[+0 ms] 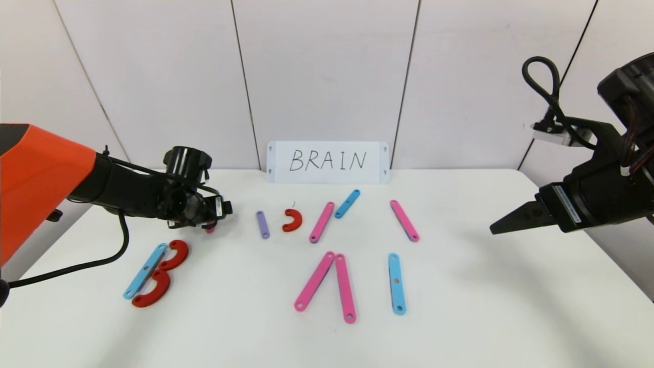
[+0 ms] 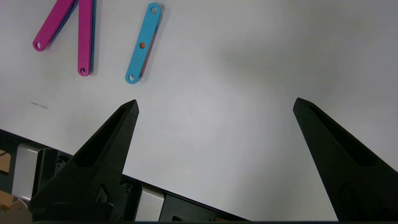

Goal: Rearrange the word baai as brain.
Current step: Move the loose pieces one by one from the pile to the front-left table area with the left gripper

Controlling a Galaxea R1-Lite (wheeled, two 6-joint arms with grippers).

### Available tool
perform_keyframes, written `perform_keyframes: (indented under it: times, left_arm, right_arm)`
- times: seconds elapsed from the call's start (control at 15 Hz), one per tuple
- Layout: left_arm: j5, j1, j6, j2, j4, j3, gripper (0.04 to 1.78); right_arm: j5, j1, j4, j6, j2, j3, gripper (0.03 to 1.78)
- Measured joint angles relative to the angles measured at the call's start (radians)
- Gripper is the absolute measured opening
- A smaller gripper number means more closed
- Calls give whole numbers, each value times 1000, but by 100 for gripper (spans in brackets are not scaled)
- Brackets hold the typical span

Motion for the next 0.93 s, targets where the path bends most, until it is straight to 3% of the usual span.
perform_keyframes:
  times: [0.33, 0.47, 0.67, 0.93]
  left_arm:
    - [0, 0, 1, 10, -1, -3, 173]
    - [1, 0, 3, 12, -1, -4, 164]
    - [2, 0, 3, 13, 0, -6, 130]
    - [2, 0, 4, 13, 0, -5, 58]
  right_arm:
    - [0, 0, 0, 0, 0, 0, 174]
    - [0, 0, 0, 0, 0, 0, 174]
    - [0, 0, 0, 0, 0, 1, 174]
    - [-3, 0, -34, -1, -1, 14, 174]
